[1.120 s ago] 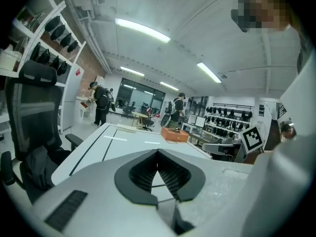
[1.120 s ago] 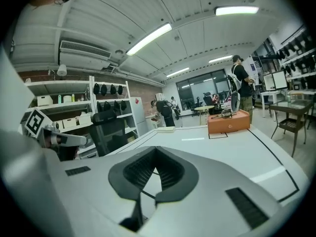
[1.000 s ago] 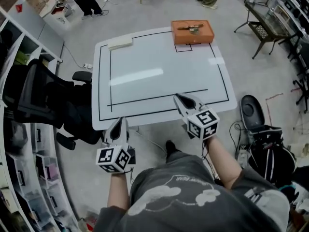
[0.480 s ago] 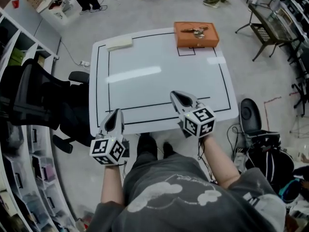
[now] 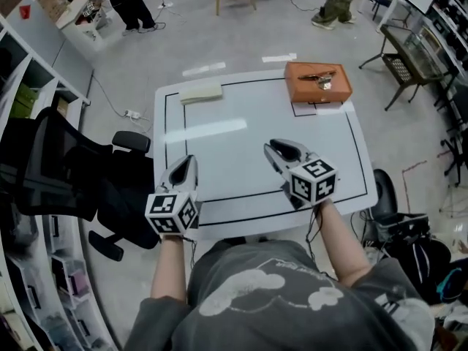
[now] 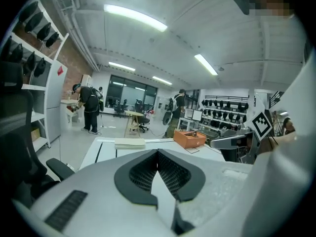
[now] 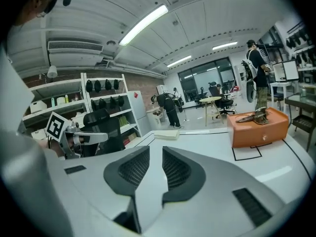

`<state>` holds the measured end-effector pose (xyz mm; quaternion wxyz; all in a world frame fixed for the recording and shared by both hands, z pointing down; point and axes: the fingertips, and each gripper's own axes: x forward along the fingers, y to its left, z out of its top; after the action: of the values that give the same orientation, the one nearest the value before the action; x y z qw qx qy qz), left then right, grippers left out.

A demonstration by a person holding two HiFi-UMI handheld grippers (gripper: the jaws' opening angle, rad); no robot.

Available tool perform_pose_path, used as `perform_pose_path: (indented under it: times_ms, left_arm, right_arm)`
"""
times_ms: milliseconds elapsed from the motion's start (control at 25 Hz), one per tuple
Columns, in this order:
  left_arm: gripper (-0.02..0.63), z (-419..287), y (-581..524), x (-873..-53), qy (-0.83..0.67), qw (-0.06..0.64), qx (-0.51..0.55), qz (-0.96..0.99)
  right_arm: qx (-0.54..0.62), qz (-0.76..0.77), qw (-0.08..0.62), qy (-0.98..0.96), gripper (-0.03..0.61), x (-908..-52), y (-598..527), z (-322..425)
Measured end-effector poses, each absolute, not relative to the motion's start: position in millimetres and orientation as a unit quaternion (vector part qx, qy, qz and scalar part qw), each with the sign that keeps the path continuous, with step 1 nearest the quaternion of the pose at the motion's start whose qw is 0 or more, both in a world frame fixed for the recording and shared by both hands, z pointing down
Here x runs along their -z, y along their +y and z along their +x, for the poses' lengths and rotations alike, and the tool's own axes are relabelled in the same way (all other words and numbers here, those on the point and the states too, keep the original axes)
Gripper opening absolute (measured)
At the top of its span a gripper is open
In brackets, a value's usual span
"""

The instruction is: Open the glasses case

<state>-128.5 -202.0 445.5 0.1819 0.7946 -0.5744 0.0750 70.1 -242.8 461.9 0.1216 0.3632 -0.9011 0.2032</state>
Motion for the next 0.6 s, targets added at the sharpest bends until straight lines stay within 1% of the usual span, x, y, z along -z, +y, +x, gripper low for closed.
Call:
perform_pose_path:
  times_ms: [240, 360, 520, 600]
  left_arm:
    - [0.002, -163, -257, -458, -0.554, 0.175, -0.114, 0.806]
    - [0.002, -178, -284, -469, -0.548, 0.174, -0.131, 0.808]
    - [0.002, -195, -326, -482, -0.550, 0.168, -0.157, 0.803]
    - [0.002, -202, -347, -487, -0.552, 0.161, -0.173, 0.800]
  right_arm:
    - [-0.185, 0.360, 0.149, -0.902, 0.198, -462, -304, 35]
    - [-0.176, 0.354, 0.165, -0.904, 0.239, -466, -331, 19]
    - [-0.164, 0.342, 0.192, -0.905, 0.321, -476, -364, -3]
    - [-0.153, 0.336, 0.207, -0.906, 0.345, -480, -380, -15]
